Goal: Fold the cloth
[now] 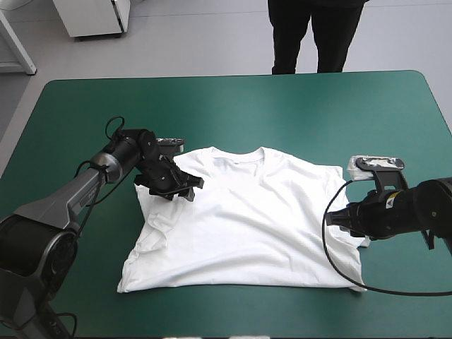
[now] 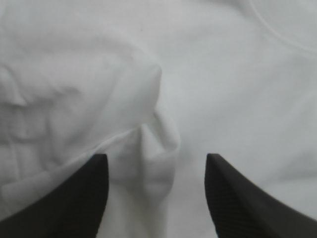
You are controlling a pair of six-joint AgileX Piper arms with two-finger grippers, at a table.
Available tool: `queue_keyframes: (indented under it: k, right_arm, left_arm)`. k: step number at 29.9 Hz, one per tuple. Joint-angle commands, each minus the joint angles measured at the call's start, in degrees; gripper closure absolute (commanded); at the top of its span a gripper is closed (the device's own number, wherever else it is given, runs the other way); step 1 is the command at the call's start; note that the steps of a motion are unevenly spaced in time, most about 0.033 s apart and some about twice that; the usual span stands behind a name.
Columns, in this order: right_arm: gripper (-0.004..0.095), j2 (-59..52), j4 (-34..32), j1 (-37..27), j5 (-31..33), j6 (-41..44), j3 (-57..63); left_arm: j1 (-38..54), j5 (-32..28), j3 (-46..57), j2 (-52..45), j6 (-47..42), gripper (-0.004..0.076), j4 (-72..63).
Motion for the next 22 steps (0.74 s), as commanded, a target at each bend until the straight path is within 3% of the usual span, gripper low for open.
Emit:
queue_keyframes:
  k: [1,7,17,22]
  right_arm:
    - [0.0526,-0.97,-0.22,-0.09,0.19,-0.05,-1.80]
    - [0.0376,-0.49,-6.71,-0.09,0.19,2.98,-1.80]
    - [0.0375,9.00,-14.16,-0.32,0.19,4.48,-1.80]
    - [0.0394,13.57,-13.03,-5.21,-1.61,2.31,0.29]
  left_arm:
    - [-0.19,0.53,-3.30,-5.29,0.25,0.0263,-0.44]
    - [-0.19,3.38,-6.11,-9.40,0.25,0.0278,2.60]
    - [-0.19,2.72,-6.11,-10.21,0.38,0.0413,2.96]
    - [-0.19,2.48,-6.11,-10.21,0.38,0.0463,2.96]
